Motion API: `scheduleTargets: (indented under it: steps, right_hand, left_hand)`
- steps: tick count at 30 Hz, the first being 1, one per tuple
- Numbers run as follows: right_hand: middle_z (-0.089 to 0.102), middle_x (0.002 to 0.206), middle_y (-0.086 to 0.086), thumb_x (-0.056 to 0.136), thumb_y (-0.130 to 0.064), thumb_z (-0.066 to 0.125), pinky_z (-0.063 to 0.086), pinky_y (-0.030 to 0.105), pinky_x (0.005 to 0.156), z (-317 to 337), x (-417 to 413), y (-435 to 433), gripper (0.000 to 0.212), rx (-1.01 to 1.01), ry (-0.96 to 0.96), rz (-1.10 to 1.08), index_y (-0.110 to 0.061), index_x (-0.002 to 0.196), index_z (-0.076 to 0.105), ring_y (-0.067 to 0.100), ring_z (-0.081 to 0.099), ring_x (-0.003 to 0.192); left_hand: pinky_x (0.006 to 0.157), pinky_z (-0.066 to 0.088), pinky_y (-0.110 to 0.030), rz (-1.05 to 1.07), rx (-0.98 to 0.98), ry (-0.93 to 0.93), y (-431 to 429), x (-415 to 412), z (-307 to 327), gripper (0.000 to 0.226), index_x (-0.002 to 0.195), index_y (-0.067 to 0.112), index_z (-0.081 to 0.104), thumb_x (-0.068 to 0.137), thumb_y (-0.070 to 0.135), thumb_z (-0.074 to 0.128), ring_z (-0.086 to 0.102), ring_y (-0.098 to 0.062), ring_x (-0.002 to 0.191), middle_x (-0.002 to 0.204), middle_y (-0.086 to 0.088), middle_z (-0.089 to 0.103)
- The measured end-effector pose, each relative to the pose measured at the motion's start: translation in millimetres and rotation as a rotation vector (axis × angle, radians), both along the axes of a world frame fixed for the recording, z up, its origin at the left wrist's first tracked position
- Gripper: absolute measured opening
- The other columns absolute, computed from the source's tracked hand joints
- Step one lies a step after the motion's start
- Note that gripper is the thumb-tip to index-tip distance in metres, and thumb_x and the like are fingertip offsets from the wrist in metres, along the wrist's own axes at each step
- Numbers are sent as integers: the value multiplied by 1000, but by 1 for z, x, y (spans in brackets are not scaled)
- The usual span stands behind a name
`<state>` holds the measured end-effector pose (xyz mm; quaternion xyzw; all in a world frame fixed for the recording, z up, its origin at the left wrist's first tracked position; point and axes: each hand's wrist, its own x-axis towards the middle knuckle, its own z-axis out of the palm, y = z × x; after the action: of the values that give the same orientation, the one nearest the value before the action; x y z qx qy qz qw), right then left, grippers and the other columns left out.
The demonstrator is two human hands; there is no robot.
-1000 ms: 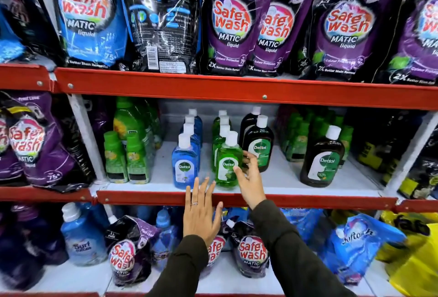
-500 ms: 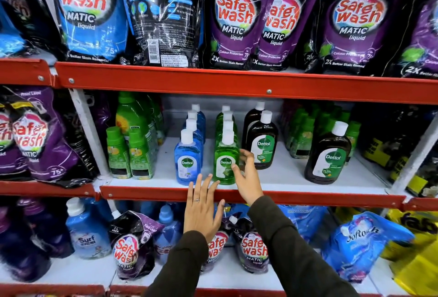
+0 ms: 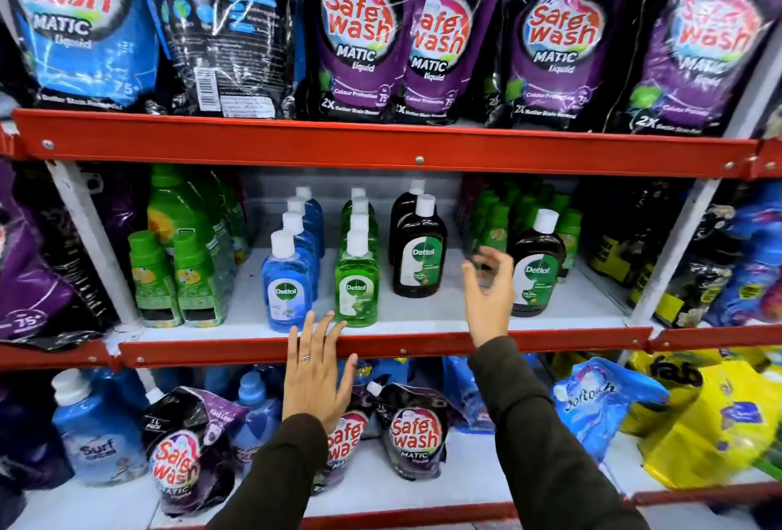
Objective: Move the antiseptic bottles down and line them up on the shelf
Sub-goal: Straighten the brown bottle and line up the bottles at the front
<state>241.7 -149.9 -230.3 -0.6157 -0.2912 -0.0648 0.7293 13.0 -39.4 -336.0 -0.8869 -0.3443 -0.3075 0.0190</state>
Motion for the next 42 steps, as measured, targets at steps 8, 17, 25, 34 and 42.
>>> scheduleTargets:
  steps: [8, 17, 25, 34, 42]
  right_hand:
    - [36, 146, 19, 84, -37, 74, 31, 51, 110, 3, 81, -50, 74, -202, 70, -386, -10, 144, 38, 38, 36, 135]
    - [57, 126, 3, 74, -23, 85, 39, 33, 101, 5, 123, -67, 72, -157, 181, 15, -9, 136, 50, 16, 50, 118]
    - [69, 100, 2, 65, -14, 90, 50, 5, 60, 10, 134, -71, 51, -145, 201, 88, -12, 108, 62, 4, 65, 85]
    - [71, 109, 8, 70, -8, 87, 52, 7, 67, 20, 90, -38, 58, -163, 156, 289, 0, 120, 61, -9, 70, 79]
    - [73, 106, 9, 65, -7, 90, 56, 13, 73, 14, 36, 5, 59, -211, 116, 386, 0, 116, 62, 11, 70, 90]
  left_hand:
    - [126, 15, -56, 32, -11, -36, -4, 5, 0, 62, 144, 13, 47, 98, 49, 28, 23, -32, 155, 158, -12, 43]
    - [126, 11, -52, 57, -6, -33, -4, 7, -2, 60, 143, 13, 47, 97, 49, 32, 27, -32, 153, 156, -12, 45]
    - [127, 7, -51, 65, -13, -23, -5, 8, -1, 62, 143, 13, 47, 97, 50, 30, 27, -33, 153, 156, -12, 45]
    - [126, 10, -51, 53, -30, -29, -6, 8, 0, 61, 143, 14, 48, 98, 51, 29, 26, -32, 153, 157, -12, 45]
    - [127, 9, -50, 53, -27, -13, -1, 6, -3, 60, 145, 17, 46, 99, 51, 30, 22, -29, 155, 159, -8, 42]
